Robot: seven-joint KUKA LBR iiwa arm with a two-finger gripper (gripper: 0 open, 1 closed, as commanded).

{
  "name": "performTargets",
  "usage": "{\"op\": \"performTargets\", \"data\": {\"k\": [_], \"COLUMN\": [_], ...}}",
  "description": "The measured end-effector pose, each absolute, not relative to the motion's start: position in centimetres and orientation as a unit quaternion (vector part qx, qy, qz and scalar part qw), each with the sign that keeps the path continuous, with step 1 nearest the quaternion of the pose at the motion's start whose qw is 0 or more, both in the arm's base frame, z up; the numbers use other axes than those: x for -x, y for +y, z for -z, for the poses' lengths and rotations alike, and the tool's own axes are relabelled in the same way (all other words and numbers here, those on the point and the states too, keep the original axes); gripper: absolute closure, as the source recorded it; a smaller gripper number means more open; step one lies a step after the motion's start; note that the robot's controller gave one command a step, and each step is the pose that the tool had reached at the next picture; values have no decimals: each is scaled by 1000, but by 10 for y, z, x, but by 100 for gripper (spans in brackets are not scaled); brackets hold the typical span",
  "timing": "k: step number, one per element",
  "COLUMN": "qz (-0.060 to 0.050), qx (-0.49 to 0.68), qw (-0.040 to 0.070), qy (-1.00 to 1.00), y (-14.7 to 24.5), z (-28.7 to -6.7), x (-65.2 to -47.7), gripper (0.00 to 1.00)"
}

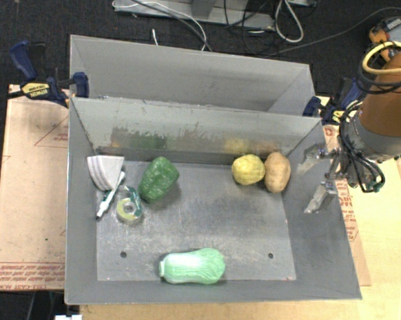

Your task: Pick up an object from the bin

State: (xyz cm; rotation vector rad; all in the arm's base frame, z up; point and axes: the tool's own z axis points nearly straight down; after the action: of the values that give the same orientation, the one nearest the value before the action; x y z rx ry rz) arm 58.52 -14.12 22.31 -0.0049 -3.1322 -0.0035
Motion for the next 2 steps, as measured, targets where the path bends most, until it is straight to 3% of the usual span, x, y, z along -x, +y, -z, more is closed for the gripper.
{"op": "performTargets", "data": {"k": [1,2], "qz": [1,1], "qx": [0,65], "qw": [1,3], "qy": [-1000,-998], "y": [-140,-124], "z": [-227,-179], "x": [-587,-578], "gripper": [0,0]}}
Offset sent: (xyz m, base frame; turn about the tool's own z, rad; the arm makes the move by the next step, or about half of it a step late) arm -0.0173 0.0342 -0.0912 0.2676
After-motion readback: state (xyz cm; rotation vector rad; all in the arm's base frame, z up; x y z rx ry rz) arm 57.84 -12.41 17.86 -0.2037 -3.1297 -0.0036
